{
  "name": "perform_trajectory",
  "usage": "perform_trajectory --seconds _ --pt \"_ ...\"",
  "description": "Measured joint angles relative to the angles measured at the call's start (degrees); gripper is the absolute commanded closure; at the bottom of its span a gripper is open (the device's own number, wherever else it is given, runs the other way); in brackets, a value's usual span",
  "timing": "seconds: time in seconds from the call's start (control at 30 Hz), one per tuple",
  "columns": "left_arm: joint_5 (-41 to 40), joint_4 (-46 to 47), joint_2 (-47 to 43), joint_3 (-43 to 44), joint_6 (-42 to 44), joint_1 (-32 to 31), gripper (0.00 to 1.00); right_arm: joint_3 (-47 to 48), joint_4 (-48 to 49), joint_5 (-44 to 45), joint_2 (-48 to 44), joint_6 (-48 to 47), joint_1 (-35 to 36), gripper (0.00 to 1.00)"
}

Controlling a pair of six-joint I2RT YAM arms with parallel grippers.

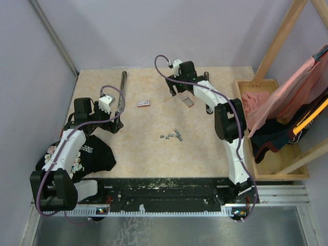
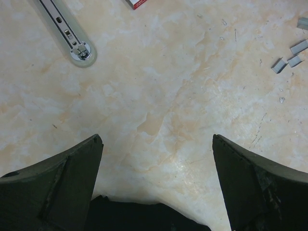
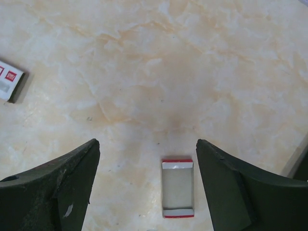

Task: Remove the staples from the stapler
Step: Adjust the staple box at the center of the board.

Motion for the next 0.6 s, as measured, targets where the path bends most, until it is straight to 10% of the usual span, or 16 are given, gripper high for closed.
perform_trajectory --seconds 0.6 --pt "0.61 0.04 0.00 -0.07 0.00 0.31 0.00 -2.16 -1.99 2.84 5.81 1.01 -1.97 0.11"
